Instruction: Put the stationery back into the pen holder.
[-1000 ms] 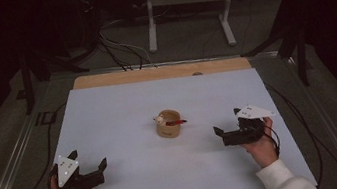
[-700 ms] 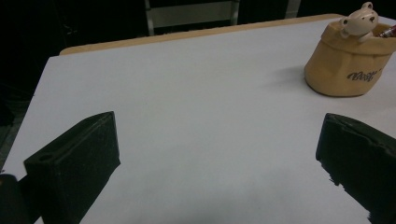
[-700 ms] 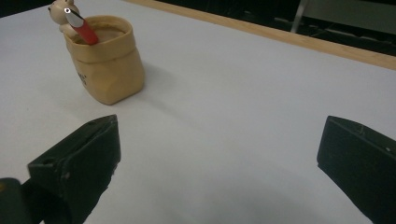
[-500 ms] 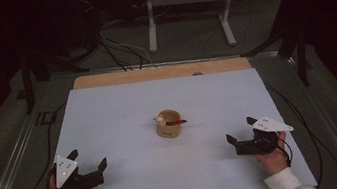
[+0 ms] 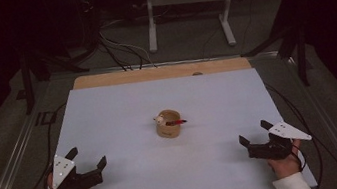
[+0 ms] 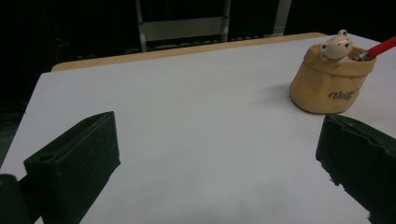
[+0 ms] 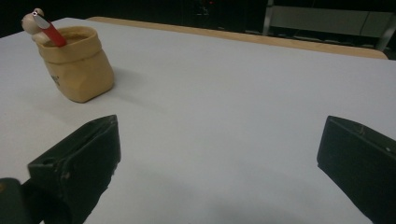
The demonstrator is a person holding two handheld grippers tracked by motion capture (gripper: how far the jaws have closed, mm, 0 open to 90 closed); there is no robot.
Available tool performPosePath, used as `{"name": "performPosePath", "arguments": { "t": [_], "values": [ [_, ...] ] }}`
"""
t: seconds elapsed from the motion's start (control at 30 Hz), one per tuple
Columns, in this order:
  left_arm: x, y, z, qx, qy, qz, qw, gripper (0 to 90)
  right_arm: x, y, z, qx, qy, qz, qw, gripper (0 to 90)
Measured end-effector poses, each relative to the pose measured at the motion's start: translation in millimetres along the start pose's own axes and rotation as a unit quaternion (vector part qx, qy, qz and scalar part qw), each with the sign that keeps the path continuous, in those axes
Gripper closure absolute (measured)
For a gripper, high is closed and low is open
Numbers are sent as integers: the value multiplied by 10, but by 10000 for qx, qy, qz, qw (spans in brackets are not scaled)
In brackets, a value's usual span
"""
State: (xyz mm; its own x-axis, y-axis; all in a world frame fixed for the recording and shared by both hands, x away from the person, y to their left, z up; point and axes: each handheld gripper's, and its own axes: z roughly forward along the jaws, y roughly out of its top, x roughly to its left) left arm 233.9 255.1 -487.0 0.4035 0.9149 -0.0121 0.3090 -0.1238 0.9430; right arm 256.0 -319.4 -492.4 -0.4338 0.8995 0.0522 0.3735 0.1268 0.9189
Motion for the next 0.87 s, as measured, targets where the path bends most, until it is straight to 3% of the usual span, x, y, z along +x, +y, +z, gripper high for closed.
{"name": "performPosePath", "arguments": {
  "t": [0.33,0.87],
  "values": [
    [-4,-23,23,26,-71,-1,10000,1,24,-27,10,42,55,-69,10000,2],
    [-8,-84,47,166,42,32,9998,1,52,-43,78,187,73,-63,9998,2]
  ]
}}
